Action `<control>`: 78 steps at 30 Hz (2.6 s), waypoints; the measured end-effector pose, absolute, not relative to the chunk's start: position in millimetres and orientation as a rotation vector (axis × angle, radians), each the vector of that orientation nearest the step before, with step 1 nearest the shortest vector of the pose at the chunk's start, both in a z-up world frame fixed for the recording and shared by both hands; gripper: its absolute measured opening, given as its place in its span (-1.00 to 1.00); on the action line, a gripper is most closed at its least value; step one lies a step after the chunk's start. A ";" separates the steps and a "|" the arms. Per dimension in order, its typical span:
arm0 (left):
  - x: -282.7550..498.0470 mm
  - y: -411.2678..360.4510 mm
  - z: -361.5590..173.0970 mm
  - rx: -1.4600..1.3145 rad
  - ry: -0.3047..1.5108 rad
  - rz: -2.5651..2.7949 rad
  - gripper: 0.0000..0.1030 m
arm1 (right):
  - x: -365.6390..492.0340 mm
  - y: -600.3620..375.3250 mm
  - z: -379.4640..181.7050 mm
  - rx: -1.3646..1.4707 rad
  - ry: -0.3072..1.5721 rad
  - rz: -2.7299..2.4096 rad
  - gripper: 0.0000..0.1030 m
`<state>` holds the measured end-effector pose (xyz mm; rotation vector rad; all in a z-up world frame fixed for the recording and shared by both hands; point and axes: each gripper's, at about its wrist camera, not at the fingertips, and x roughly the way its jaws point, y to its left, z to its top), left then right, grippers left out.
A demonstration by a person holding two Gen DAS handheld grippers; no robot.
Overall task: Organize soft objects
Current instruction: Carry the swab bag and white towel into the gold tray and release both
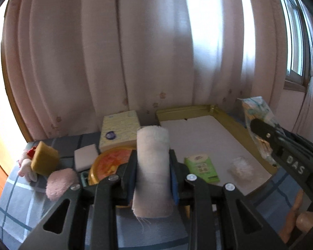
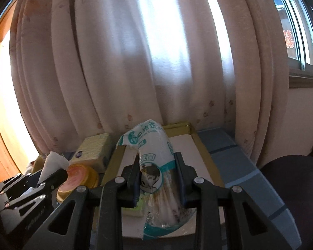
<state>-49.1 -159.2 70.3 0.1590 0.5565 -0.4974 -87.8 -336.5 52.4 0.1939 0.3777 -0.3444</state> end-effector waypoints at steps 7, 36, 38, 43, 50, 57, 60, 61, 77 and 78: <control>-51.8 -180.3 73.2 0.178 0.536 -0.542 -0.51 | -74.4 -348.9 49.9 0.154 0.415 -0.375 -0.40; -18.3 -261.4 37.3 0.252 0.642 -0.574 -0.51 | -24.0 -394.2 21.0 0.147 0.612 -0.375 -0.38; -17.1 -261.7 34.9 0.254 0.645 -0.567 -0.51 | -21.9 -393.5 19.6 0.159 0.621 -0.352 -0.38; -13.1 -260.4 28.4 0.254 0.677 -0.554 -0.03 | -21.2 -398.8 17.0 0.267 0.618 -0.221 0.11; -23.9 -243.6 44.1 0.193 0.627 -0.522 0.99 | -65.3 -399.0 34.4 0.388 0.378 -0.176 0.35; -35.1 -229.8 46.6 0.219 0.603 -0.499 1.00 | -87.9 -379.5 34.5 0.416 0.260 -0.270 0.36; -33.0 -218.7 41.9 0.206 0.616 -0.465 0.99 | -90.3 -367.2 32.7 0.402 0.225 -0.292 0.36; -33.0 -214.9 40.2 0.204 0.616 -0.452 0.99 | -90.3 -361.3 31.7 0.392 0.221 -0.296 0.36; -29.4 -121.2 29.1 0.165 0.518 -0.250 0.99 | -90.7 -296.2 24.3 0.273 0.126 -0.305 0.36; -29.0 -112.9 28.9 0.164 0.516 -0.237 0.99 | -89.2 -293.7 22.7 0.273 0.134 -0.297 0.36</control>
